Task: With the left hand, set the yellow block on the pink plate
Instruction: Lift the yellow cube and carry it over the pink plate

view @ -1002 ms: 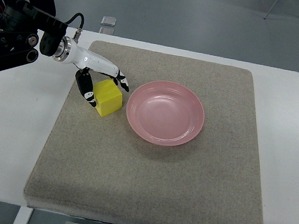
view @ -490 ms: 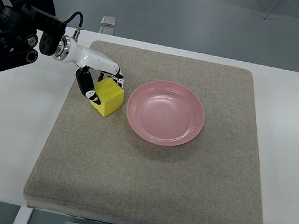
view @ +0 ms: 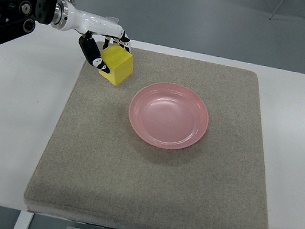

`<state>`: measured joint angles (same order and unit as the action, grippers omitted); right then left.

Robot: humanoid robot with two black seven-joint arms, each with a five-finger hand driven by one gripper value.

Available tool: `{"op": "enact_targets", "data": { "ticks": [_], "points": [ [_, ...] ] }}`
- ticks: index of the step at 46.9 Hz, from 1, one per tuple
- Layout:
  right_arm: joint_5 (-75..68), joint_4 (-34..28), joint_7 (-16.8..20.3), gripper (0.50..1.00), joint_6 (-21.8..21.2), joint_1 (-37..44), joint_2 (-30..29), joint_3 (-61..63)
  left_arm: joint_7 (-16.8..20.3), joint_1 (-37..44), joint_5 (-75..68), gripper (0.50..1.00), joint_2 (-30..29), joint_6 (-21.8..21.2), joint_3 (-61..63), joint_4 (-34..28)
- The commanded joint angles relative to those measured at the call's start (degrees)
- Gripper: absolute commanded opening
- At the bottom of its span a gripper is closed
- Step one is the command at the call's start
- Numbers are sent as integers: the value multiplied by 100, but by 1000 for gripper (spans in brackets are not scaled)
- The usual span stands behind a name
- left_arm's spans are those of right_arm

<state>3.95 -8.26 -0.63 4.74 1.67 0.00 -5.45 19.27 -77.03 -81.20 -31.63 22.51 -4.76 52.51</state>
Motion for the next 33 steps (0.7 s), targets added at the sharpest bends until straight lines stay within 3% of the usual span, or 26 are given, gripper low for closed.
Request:
{"op": "enact_targets", "data": {
  "ticks": [1,33],
  "points": [
    [1,0,-7,924,0,0,0,0,-2,-5,-1,518,8,-19,-25,13],
    [1,0,2,924,0,0,0,0,-2,83,-133,523,1335,-177,-60,189]
  ]
}}
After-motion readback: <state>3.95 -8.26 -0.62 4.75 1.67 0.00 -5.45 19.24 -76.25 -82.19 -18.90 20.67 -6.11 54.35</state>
